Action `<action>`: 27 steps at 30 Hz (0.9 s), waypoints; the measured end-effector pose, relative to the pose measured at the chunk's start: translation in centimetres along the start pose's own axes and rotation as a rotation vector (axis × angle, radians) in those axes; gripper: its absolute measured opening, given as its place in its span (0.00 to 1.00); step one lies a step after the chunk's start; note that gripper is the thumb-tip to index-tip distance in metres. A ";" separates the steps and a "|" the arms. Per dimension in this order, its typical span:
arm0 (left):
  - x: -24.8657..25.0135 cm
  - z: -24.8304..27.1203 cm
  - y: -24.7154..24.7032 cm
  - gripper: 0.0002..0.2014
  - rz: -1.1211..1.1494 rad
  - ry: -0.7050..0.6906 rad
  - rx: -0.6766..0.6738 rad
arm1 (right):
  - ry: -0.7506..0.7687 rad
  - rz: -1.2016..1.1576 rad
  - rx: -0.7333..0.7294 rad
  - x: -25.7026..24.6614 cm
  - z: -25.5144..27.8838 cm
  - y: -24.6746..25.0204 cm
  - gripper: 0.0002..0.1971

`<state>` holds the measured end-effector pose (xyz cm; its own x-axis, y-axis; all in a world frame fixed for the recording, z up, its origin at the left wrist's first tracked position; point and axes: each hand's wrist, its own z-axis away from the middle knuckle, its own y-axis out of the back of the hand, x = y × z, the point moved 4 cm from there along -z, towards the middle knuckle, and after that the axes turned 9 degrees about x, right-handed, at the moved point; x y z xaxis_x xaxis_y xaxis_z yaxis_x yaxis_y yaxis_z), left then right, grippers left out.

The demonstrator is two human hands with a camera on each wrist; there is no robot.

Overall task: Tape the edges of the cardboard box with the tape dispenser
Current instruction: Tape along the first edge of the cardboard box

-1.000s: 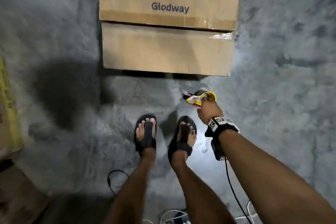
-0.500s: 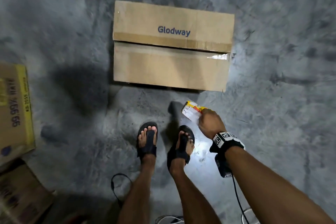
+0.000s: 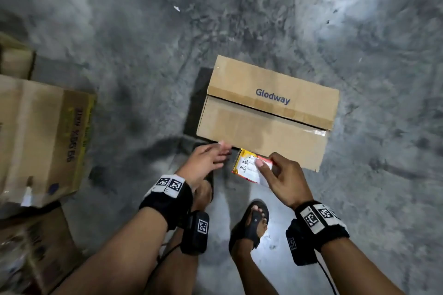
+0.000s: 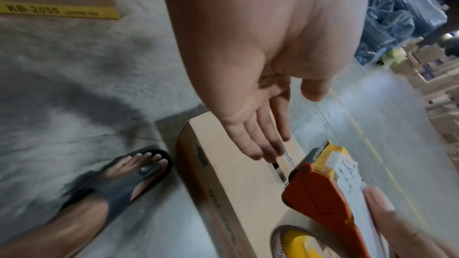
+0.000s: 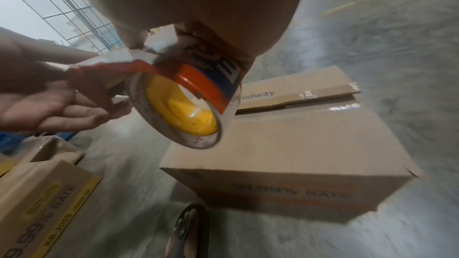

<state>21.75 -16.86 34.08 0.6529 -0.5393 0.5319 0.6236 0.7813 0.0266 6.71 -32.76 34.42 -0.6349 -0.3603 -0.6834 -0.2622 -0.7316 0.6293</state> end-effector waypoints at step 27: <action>2.2 -7.9 7.6 0.08 0.319 0.233 -0.023 | 0.030 -0.054 -0.111 -7.7 -9.6 -5.1 0.20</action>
<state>31.30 -14.63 28.72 0.8939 -0.3298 0.3036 0.3816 0.9152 -0.1296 19.91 -31.74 32.93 -0.5994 -0.3345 -0.7272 -0.2121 -0.8096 0.5473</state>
